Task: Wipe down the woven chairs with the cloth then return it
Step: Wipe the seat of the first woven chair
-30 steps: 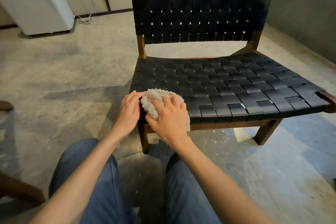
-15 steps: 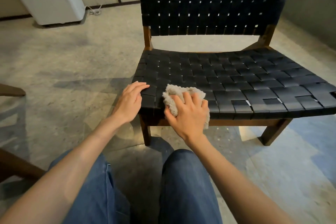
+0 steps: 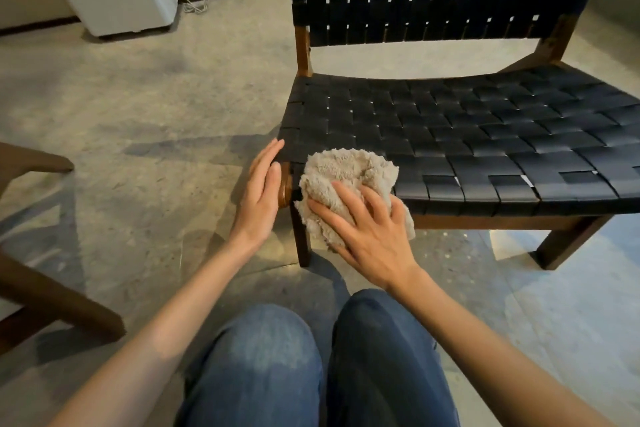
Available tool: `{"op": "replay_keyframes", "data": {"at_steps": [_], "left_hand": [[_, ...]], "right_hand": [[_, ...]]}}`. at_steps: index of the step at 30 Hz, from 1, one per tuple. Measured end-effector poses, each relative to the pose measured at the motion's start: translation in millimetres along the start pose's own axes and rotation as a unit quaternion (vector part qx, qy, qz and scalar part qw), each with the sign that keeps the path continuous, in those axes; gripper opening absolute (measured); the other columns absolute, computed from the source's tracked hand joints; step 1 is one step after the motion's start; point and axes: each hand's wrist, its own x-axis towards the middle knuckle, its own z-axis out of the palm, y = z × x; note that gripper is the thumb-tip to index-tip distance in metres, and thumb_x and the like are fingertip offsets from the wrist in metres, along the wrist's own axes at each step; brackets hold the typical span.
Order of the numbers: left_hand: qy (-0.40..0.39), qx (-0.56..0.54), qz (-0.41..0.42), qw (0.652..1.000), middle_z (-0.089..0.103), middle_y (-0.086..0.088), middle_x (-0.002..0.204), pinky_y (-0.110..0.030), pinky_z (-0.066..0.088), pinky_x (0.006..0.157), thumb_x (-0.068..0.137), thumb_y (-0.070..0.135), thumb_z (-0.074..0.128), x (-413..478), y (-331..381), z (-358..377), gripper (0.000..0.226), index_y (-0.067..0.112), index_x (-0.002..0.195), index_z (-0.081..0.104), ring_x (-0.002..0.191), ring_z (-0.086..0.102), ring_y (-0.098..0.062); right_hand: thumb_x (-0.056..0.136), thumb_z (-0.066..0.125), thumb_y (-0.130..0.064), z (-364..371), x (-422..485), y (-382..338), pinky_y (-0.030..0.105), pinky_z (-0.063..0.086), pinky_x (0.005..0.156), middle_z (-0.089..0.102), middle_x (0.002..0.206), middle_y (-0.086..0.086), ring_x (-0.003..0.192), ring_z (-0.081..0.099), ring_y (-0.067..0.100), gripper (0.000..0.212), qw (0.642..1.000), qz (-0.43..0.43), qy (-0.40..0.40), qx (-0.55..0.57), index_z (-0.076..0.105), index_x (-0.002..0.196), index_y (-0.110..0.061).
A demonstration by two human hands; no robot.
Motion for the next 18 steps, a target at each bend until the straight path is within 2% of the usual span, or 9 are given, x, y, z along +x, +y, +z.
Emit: {"op": "replay_keyframes", "data": {"at_steps": [3,4,6,7,9,10,13,15,18], "left_hand": [[0.016,-0.122,-0.038,0.992,0.042,0.000,0.144,-0.007,0.034,0.099,0.104,0.018,0.027,-11,-10,-1,0.037,0.018,0.138,0.041,0.126,0.043,0.003],[0.022,-0.141,-0.058,0.988,0.048,-0.007,0.138,-0.004,0.038,0.091,0.103,0.010,0.029,-14,-16,-3,0.035,0.012,0.134,0.043,0.120,0.051,0.001],[0.044,-0.106,-0.091,0.989,0.054,-0.017,0.129,0.006,0.033,0.077,0.096,-0.009,0.034,-17,-25,-8,0.036,-0.002,0.131,0.042,0.118,0.056,-0.012],[0.057,-0.107,-0.080,0.989,0.062,-0.009,0.123,0.007,0.034,0.074,0.094,-0.013,0.035,-17,-30,-12,0.035,-0.002,0.125,0.047,0.115,0.057,-0.009],[0.075,-0.182,-0.073,0.978,0.070,0.013,0.100,-0.002,0.043,0.075,0.095,-0.010,0.034,-12,-35,-18,0.032,0.007,0.112,0.055,0.092,0.061,0.008],[0.075,-0.204,-0.078,0.973,0.068,0.010,0.101,-0.009,0.046,0.080,0.095,-0.009,0.033,-8,-38,-21,0.034,0.008,0.114,0.056,0.090,0.061,0.006],[0.041,-0.189,-0.039,0.980,0.060,-0.005,0.119,-0.027,0.045,0.099,0.097,-0.006,0.033,-5,-42,-24,0.037,0.014,0.119,0.053,0.110,0.057,-0.010],[0.043,-0.174,0.013,0.984,0.057,0.000,0.125,-0.024,0.041,0.102,0.099,-0.002,0.032,-4,-41,-25,0.036,0.015,0.125,0.051,0.119,0.053,-0.008],[0.051,-0.149,0.087,0.984,0.052,0.005,0.133,-0.016,0.038,0.101,0.100,0.010,0.032,1,-33,-26,0.036,0.015,0.133,0.045,0.124,0.048,-0.002]], "right_hand": [[0.094,0.035,-0.056,-4,28,-23,0.041,0.032,0.084,0.038,0.140,0.002,0.112,0.037,0.027,0.056,0.998,0.007,0.009,0.066,0.028,0.145,-0.036],[0.092,0.035,-0.061,-4,42,-35,0.041,0.033,0.084,0.043,0.140,0.003,0.110,0.038,0.026,0.059,0.997,0.004,0.007,0.080,0.030,0.146,-0.037],[0.088,0.032,-0.069,-3,67,-56,0.041,0.033,0.082,0.050,0.139,0.002,0.107,0.040,0.026,0.064,0.996,0.011,-0.009,0.089,0.039,0.144,-0.038],[0.088,0.030,-0.070,-2,77,-61,0.040,0.033,0.080,0.052,0.137,0.002,0.105,0.041,0.025,0.063,0.996,0.016,-0.014,0.087,0.044,0.141,-0.037],[0.091,0.032,-0.063,2,89,-59,0.039,0.033,0.075,0.057,0.130,0.002,0.102,0.045,0.026,0.053,0.998,-0.007,-0.012,0.062,0.057,0.129,-0.036],[0.093,0.037,-0.059,5,90,-54,0.039,0.034,0.073,0.058,0.129,0.003,0.100,0.048,0.027,0.046,0.998,-0.038,-0.006,0.044,0.061,0.122,-0.034],[0.096,0.047,-0.039,14,85,-35,0.039,0.035,0.070,0.061,0.127,0.007,0.098,0.046,0.028,0.022,0.989,-0.141,0.043,0.003,0.054,0.115,-0.030],[0.097,0.050,-0.032,18,81,-31,0.036,0.034,0.068,0.064,0.123,0.007,0.094,0.045,0.027,0.020,0.985,-0.149,0.084,-0.019,0.057,0.116,-0.030],[0.095,0.057,-0.033,21,70,-27,0.035,0.036,0.063,0.067,0.114,0.006,0.085,0.052,0.025,0.029,0.986,-0.097,0.125,-0.046,0.059,0.125,-0.031]]}}
